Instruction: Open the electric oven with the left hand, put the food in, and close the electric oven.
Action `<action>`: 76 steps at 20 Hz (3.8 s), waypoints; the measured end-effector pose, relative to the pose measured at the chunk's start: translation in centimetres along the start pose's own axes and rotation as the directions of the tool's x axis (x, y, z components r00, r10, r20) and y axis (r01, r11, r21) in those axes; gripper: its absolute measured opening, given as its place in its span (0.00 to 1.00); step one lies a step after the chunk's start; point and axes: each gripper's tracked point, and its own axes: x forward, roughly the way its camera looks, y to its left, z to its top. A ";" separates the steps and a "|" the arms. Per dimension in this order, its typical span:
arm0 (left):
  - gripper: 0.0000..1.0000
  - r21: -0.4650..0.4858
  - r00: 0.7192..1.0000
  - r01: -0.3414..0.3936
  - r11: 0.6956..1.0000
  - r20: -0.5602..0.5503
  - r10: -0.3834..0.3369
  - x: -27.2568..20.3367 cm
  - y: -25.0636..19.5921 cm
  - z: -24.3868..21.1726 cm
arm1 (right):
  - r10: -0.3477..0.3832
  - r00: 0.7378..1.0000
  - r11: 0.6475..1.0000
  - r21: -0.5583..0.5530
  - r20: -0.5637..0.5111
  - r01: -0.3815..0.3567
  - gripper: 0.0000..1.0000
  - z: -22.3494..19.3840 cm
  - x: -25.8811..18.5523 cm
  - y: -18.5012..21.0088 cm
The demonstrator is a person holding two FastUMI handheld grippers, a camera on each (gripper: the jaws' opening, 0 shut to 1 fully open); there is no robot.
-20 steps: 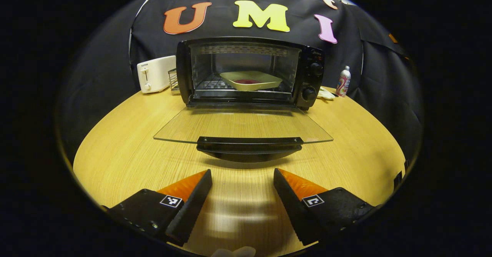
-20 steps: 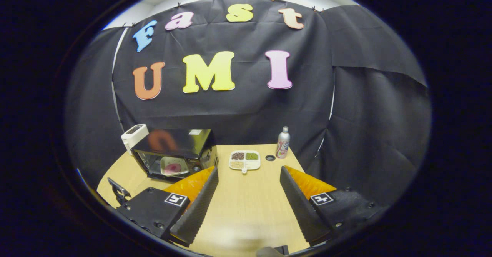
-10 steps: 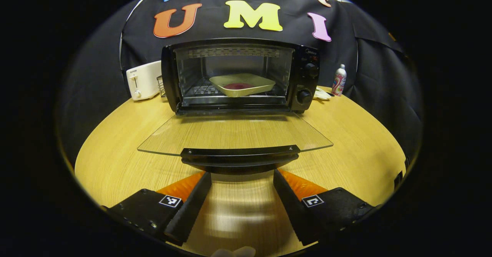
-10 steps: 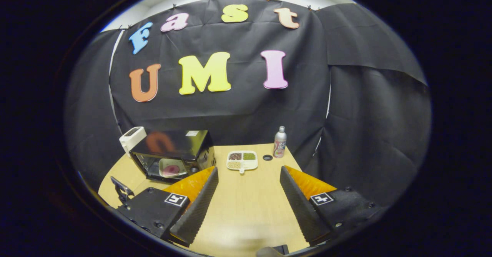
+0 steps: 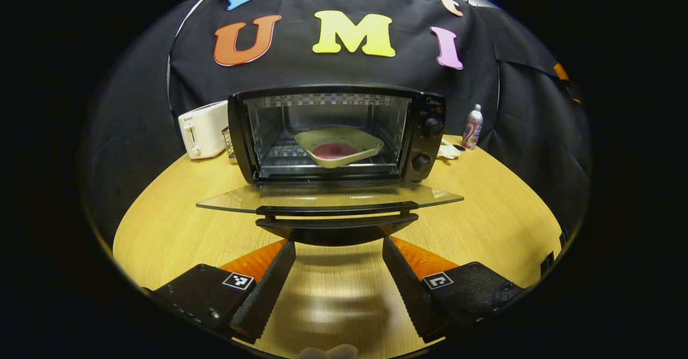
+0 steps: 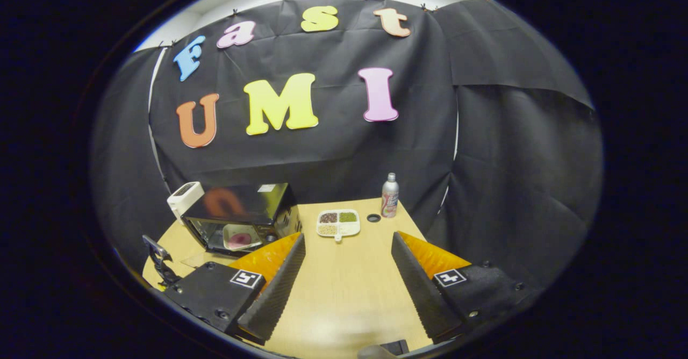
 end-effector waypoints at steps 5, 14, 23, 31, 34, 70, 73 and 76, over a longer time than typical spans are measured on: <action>0.98 0.006 0.999 0.000 1.000 0.035 0.000 0.1 0.3 3.0 | -0.002 1.000 1.000 0.022 -0.002 0.002 0.96 0.0 0.4 -0.2; 0.98 0.003 0.997 -0.004 1.000 0.071 0.004 0.5 0.4 7.1 | -0.006 1.000 0.999 0.052 -0.004 0.007 0.96 0.2 0.9 -0.8; 0.98 0.034 0.991 -0.003 0.999 0.132 -0.001 2.6 0.1 11.6 | -0.018 1.000 0.998 0.060 0.010 0.017 1.00 1.0 1.2 -1.4; 0.98 0.038 0.991 0.000 0.999 0.137 -0.005 3.2 -0.3 12.5 | -0.020 1.000 0.998 0.055 0.019 0.019 0.96 1.5 1.4 -1.2; 0.98 0.028 0.990 -0.006 1.000 0.142 0.002 2.7 -0.2 12.9 | -0.012 1.000 0.998 0.058 0.019 0.011 0.96 1.4 1.4 -0.9; 0.96 -0.012 0.870 -0.144 0.989 0.474 0.132 -25.6 -2.6 25.6 | 0.124 0.953 0.989 -0.109 0.275 -0.097 0.96 7.1 -9.3 -0.7; 0.97 -0.003 0.865 -0.139 0.990 0.486 0.123 -25.5 -3.0 26.1 | 0.118 0.953 0.990 -0.104 0.279 -0.092 0.96 7.3 -9.4 -0.8; 0.96 -0.005 0.868 -0.124 0.992 0.483 0.110 -25.0 -3.4 26.2 | 0.119 0.951 0.990 -0.108 0.286 -0.092 0.96 7.4 -9.5 -0.8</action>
